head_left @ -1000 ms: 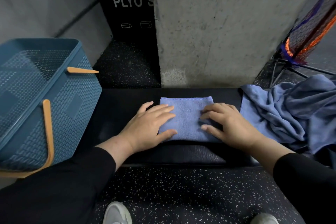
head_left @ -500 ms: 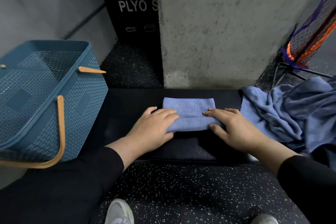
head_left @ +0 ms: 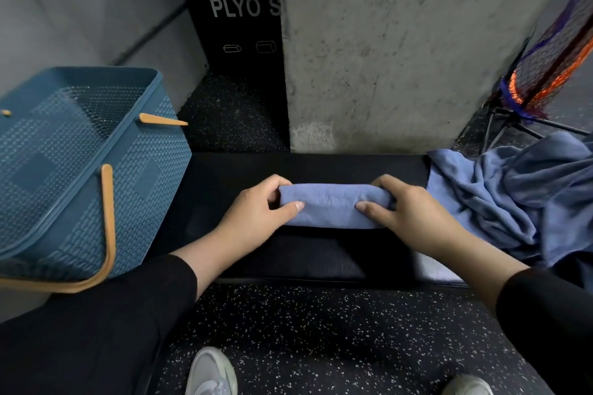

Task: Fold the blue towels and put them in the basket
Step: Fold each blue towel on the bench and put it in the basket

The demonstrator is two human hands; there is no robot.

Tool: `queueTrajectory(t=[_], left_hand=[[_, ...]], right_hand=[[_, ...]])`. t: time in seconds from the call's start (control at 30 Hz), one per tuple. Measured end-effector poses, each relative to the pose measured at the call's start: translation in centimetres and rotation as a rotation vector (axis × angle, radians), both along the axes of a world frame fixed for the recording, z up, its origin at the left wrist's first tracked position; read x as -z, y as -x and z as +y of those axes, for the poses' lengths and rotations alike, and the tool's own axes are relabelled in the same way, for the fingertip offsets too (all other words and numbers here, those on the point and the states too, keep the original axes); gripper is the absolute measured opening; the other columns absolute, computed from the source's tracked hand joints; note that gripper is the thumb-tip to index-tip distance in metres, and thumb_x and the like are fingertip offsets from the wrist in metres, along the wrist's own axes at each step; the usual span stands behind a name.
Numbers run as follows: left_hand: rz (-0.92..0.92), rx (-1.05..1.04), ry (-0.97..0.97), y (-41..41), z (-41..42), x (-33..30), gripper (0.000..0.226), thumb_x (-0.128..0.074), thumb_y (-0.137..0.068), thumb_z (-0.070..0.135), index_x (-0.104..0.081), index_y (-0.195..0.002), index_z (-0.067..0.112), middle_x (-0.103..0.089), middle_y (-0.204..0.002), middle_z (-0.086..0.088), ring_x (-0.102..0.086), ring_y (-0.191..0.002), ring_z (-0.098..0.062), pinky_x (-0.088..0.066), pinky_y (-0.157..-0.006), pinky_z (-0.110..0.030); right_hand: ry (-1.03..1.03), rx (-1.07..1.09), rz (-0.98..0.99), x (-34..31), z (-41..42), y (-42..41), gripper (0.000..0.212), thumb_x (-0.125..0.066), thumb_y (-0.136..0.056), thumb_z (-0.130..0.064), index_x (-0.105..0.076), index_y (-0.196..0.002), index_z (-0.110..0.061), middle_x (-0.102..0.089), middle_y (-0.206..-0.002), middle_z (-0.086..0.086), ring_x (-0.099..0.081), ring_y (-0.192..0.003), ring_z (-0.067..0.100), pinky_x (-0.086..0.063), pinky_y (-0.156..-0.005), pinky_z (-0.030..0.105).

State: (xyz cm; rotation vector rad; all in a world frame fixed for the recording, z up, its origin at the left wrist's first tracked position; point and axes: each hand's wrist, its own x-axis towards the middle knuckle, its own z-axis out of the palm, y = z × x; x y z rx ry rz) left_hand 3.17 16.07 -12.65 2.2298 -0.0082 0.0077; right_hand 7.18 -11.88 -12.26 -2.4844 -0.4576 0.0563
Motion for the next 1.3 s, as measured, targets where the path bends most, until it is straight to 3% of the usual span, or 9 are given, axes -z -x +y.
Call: queueTrajectory(t=[0.17, 0.37, 0.6, 0.7, 0.8, 0.93, 1.03, 1.13, 1.3], left_hand=[[-0.034, -0.099, 0.006, -0.9, -0.6, 0.9, 0.012, -0.072, -0.089, 0.033, -0.067, -0.089, 0.021, -0.062, -0.087, 0.007, -0.058, -0.079, -0.006, -0.046, -0.075, -0.025], [0.028, 0.044, -0.196, -1.8, -0.8, 0.9, 0.042, -0.060, -0.097, 0.034, -0.055, -0.139, 0.034, -0.055, -0.139, 0.016, -0.045, -0.133, -0.007, -0.026, -0.113, -0.030], [0.131, 0.175, -0.458, -3.0, -0.9, -0.7, 0.047, -0.053, -0.100, 0.037, -0.047, -0.146, 0.030, -0.056, -0.128, 0.012, -0.041, -0.131, -0.012, -0.022, -0.111, -0.034], [0.212, 0.190, -0.496, -3.3, -1.2, -1.2, 0.042, -0.053, -0.096, 0.034, -0.053, -0.138, 0.032, -0.056, -0.122, 0.010, -0.042, -0.122, -0.013, -0.026, -0.110, -0.037], [0.215, 0.201, -0.527, -3.2, -1.4, -1.3, 0.016, -0.055, -0.090, 0.032, -0.061, -0.105, 0.033, -0.053, -0.113, 0.011, -0.046, -0.114, -0.013, -0.030, -0.107, -0.038], [0.184, 0.230, -0.315, -2.6, -0.4, -1.5, 0.017, -0.062, -0.077, 0.034, -0.060, -0.093, 0.029, -0.056, -0.112, 0.015, -0.053, -0.104, -0.003, -0.042, -0.099, -0.032], [0.311, 0.268, -0.083, -1.7, 0.5, -3.4, 0.043, -0.066, -0.082, 0.021, -0.051, -0.122, 0.029, -0.066, -0.101, 0.008, -0.057, -0.080, -0.002, -0.048, -0.079, -0.029], [0.353, 0.258, 0.096, -0.8, 0.6, -6.2, 0.084, -0.074, -0.086, 0.031, -0.024, -0.154, 0.035, -0.065, -0.117, 0.011, -0.064, -0.105, -0.002, -0.049, -0.093, -0.023], [0.268, 0.181, 0.292, 0.8, 0.9, -11.4, 0.046, -0.073, -0.087, 0.047, -0.062, -0.127, 0.026, -0.073, -0.114, 0.008, -0.068, -0.107, -0.005, -0.053, -0.097, -0.031]], right_hand=[[-0.084, 0.088, 0.046, 0.8, 0.6, -1.4, 0.036, -0.073, -0.082, -0.049, -0.048, -0.106, -0.040, -0.060, -0.096, -0.016, -0.054, -0.081, -0.005, -0.041, -0.072, 0.027], [-0.008, 0.070, 0.165, 0.9, 1.1, -2.5, 0.055, -0.074, -0.083, -0.045, -0.055, -0.134, -0.033, -0.059, -0.109, -0.011, -0.058, -0.104, 0.013, -0.045, -0.094, 0.031], [0.110, -0.032, 0.322, -0.2, 1.3, -3.7, 0.051, -0.075, -0.083, -0.040, -0.059, -0.130, -0.028, -0.063, -0.105, -0.008, -0.060, -0.099, 0.012, -0.043, -0.082, 0.023], [0.151, -0.068, 0.351, -1.0, 1.6, -3.7, 0.040, -0.076, -0.081, -0.041, -0.064, -0.117, -0.028, -0.068, -0.099, -0.008, -0.063, -0.092, 0.011, -0.052, -0.082, 0.029], [0.113, -0.063, 0.336, -1.3, 1.9, -3.2, 0.029, -0.076, -0.080, -0.034, -0.067, -0.107, -0.028, -0.071, -0.091, -0.008, -0.066, -0.086, 0.009, -0.056, -0.080, 0.033], [-0.110, -0.052, 0.315, -2.2, 2.0, -2.1, 0.029, -0.075, -0.080, -0.017, -0.069, -0.103, -0.034, -0.073, -0.085, -0.015, -0.066, -0.079, 0.000, -0.052, -0.069, 0.019], [-0.305, -0.024, 0.223, -4.9, 2.5, -1.9, 0.039, -0.078, -0.079, -0.013, -0.067, -0.108, -0.037, -0.072, -0.088, -0.018, -0.064, -0.079, -0.002, -0.049, -0.071, 0.014], [-0.426, -0.061, 0.182, -8.5, 3.7, -1.6, 0.051, -0.080, -0.078, -0.017, -0.063, -0.118, -0.043, -0.072, -0.104, -0.013, -0.065, -0.100, 0.004, -0.052, -0.086, 0.025], [-0.450, -0.218, 0.220, -14.4, 6.7, -0.4, 0.062, -0.080, -0.080, -0.012, -0.056, -0.131, -0.037, -0.068, -0.115, -0.014, -0.064, -0.108, 0.002, -0.052, -0.093, 0.025]])
